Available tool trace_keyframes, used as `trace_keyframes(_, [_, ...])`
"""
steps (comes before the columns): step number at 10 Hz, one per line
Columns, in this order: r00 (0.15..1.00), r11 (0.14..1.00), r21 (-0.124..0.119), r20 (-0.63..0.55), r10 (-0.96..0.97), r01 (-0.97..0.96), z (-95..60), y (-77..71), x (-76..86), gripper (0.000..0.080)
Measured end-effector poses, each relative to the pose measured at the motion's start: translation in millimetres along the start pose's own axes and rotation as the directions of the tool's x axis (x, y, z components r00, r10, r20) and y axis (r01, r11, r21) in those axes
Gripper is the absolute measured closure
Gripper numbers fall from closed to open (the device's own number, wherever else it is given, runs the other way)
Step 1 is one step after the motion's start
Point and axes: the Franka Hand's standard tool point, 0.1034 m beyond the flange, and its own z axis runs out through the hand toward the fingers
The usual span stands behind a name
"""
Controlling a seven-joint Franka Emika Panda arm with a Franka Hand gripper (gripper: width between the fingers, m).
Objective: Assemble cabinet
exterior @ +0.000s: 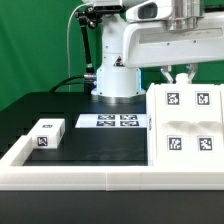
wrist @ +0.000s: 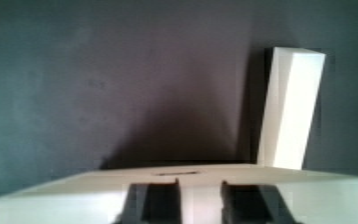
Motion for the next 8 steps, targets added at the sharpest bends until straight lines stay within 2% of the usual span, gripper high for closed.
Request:
trace_keyframes(3, [1.000, 1.000, 0.005, 0.011, 0.001, -0.001, -10.5, -1.0, 9.5, 0.0707])
trace_keyframes(8, [1.000, 1.000, 0.005, 0.014, 0.000, 0.000, -8.7, -0.9, 9.7, 0.0745])
